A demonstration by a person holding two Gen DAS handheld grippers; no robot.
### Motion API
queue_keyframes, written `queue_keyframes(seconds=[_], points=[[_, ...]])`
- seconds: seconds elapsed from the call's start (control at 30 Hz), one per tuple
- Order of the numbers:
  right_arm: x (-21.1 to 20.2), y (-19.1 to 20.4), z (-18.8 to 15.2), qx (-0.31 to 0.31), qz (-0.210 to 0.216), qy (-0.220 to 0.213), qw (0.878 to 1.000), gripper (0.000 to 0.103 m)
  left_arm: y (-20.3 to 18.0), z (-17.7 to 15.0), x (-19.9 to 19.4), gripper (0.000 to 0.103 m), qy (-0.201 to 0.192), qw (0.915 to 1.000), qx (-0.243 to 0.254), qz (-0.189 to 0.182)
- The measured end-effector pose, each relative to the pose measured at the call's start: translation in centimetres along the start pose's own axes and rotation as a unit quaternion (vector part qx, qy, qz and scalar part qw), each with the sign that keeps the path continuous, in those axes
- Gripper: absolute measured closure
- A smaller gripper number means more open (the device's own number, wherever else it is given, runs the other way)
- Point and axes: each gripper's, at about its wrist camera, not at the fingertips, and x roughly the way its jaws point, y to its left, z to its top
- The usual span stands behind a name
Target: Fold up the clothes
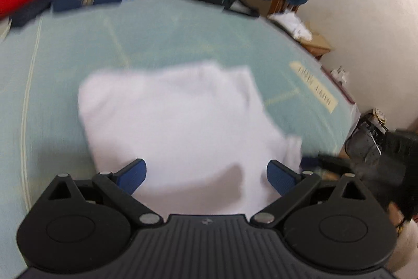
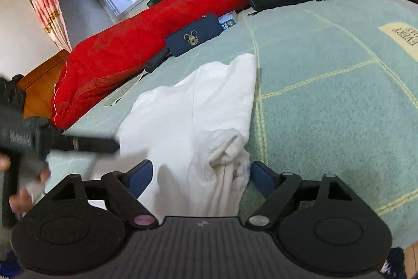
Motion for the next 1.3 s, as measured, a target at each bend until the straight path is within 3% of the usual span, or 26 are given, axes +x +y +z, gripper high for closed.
queue_keyframes(seconds=[0.2, 0.43, 0.73, 0.93, 1.07, 1.3], points=[[-0.6, 0.5, 0.0, -0.004, -0.009, 0.008, 1.0, 0.012, 0.4, -0.3, -2.5, 0.005, -0.042, 0.9989, -0.014, -0.016], [-1.7, -2.4, 1.6, 0.087, 0.022, 0.008, 0.996, 0.009, 3.4, -1.1, -3.9, 0.005, -0.086, 0.9921, -0.091, 0.003], [-0.4, -4.1, 2.2, 0.156, 0.083, 0.044, 0.983, 0.005, 7.0, -3.2, -2.1, 0.005, -0.032, 0.9801, -0.191, -0.041], [0.9, -4.4, 2.7, 0.165, 0.089, 0.049, 0.981, 0.003, 7.8, -3.0, -1.0, 0.002, -0.023, 0.9761, -0.207, -0.061], [1.6, -5.1, 3.3, 0.177, 0.101, 0.047, 0.978, 0.003, 7.7, -2.3, -0.2, 0.001, -0.009, 0.98, -0.188, -0.066], [3.4, -4.9, 4.8, 0.169, 0.11, 0.059, 0.978, 0.0, 8.7, -0.3, 1.3, 0.001, -0.007, 0.9775, -0.194, -0.082]])
